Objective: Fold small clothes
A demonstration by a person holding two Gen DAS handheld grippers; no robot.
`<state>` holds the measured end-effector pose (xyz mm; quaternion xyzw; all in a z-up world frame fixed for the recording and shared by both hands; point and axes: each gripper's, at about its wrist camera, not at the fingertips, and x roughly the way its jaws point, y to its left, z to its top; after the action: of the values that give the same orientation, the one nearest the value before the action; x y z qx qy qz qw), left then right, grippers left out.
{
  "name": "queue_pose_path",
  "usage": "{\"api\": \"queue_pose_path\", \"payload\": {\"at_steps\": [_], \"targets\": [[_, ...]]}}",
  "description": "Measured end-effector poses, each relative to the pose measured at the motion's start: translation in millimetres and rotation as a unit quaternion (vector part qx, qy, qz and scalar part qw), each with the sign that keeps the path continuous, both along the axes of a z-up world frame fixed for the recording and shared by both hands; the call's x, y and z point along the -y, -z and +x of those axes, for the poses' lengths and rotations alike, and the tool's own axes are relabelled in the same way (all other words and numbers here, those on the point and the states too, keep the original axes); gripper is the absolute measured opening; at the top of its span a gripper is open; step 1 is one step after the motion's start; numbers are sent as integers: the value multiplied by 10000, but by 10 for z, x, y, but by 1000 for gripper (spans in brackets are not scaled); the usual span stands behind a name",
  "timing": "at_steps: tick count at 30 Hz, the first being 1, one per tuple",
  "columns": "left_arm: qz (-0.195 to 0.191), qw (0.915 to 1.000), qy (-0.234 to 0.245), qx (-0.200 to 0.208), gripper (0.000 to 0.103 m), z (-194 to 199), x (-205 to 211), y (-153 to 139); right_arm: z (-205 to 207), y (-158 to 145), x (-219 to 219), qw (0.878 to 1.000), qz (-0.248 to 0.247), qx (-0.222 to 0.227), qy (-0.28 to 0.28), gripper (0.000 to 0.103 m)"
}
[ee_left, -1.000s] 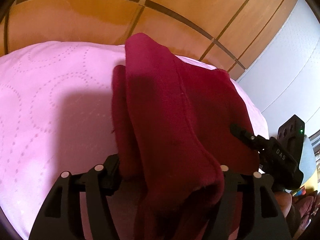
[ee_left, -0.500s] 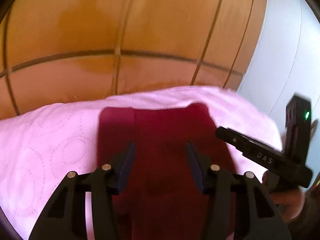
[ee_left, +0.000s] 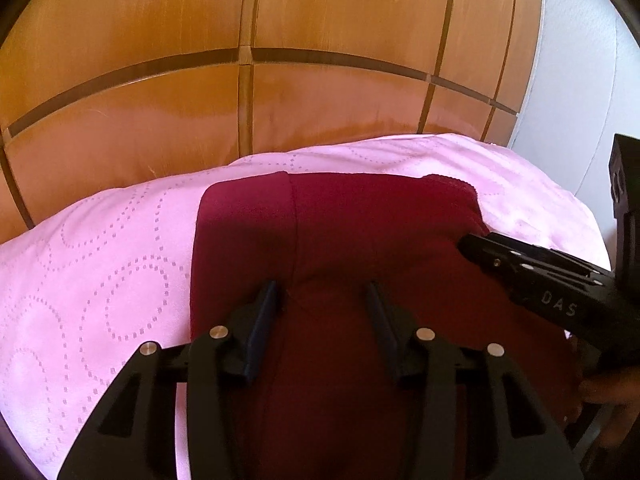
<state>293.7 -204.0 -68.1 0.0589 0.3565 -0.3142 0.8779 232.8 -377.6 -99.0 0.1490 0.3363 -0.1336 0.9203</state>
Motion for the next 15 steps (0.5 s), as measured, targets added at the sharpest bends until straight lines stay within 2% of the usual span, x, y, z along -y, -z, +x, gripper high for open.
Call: {"api": "queue_pose_path", "payload": {"at_steps": [2, 3, 4, 5, 6, 7, 9, 13, 15], "targets": [[30, 9998, 208, -5, 78, -110, -4, -70, -29, -25, -26, 10000, -94, 28, -14, 42], [111, 9996, 241, 36, 84, -176, -1, -96, -30, -43, -37, 9999, -144, 30, -32, 44], [313, 9991, 231, 165, 94, -290, 17, -140, -36, -63, -50, 9998, -193, 23, -50, 48], [473, 9983, 202, 281, 97, -383, 29, -171, -61, -101, -59, 9997, -240, 35, -53, 65], [599, 9974, 171, 368, 97, -469, 20, -201, -92, -137, -71, 9996, -262, 41, -21, 91], [682, 9968, 119, 392, 99, -570, -16, -236, -159, -191, -83, 9994, -315, 19, 125, 95], [647, 9974, -14, 302, 101, -685, -116, -288, -315, -279, -112, 9989, -338, 148, 281, 94], [184, 9993, -324, -92, 101, -916, -460, -375, -661, -407, -271, 9992, -219, 269, 203, 95], [108, 9986, -490, -191, 101, -1010, -586, -392, -835, -452, -385, 9993, -207, 233, 183, 95]]}}
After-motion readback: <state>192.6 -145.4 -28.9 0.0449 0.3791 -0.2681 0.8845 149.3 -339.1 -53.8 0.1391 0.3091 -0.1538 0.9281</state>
